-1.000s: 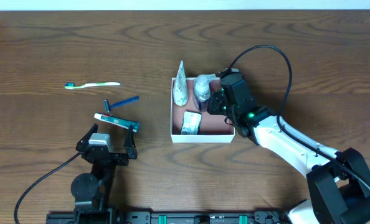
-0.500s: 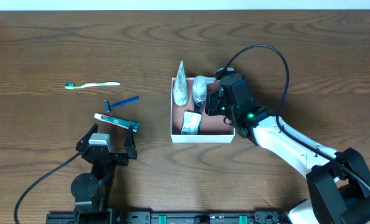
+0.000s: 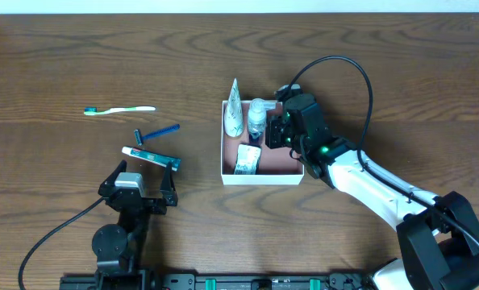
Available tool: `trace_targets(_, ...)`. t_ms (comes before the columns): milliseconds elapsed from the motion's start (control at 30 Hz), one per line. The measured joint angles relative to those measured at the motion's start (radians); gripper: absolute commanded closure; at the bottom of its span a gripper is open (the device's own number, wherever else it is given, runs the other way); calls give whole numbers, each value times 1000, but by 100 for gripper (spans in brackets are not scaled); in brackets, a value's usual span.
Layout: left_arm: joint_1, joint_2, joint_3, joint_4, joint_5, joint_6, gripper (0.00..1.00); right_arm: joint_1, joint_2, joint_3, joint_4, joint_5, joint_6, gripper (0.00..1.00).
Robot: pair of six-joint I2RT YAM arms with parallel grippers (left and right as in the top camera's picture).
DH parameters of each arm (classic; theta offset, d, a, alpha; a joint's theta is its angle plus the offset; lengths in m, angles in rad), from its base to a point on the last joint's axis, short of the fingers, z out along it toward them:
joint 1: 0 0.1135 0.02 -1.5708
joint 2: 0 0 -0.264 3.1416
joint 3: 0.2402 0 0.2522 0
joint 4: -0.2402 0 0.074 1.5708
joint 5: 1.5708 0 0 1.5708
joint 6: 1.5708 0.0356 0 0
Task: Pack container
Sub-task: 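Open the right gripper and withdraw it right to the rest pose, then move the left gripper to the Colgate toothpaste tube and grasp it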
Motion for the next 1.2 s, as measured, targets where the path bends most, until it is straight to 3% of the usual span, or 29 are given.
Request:
trace_targets(200,0,0,0,0,0,0,2,-9,-24,-2,-69,-1,-3,82)
trace_targets(433,0,0,0,0,0,0,2,-63,-301,-5,-312,1,-5,64)
trace_targets(500,0,0,0,0,0,0,2,-90,-386,-6,-384,11,-4,54)
trace_targets(667,0,0,0,0,0,0,2,-222,-574,-6,-498,68,31,9)
trace_targets(700,0,0,0,0,0,0,2,-254,-603,-6,-508,83,45,5)
trace_targets(767,0,0,0,0,0,0,2,-328,-658,-6,-522,114,65,1)
trace_targets(933,0,0,0,0,0,0,2,-491,-719,-6,-528,153,111,1)
trace_targets(1200,0,0,0,0,0,0,2,-630,-719,-6,-540,169,171,1)
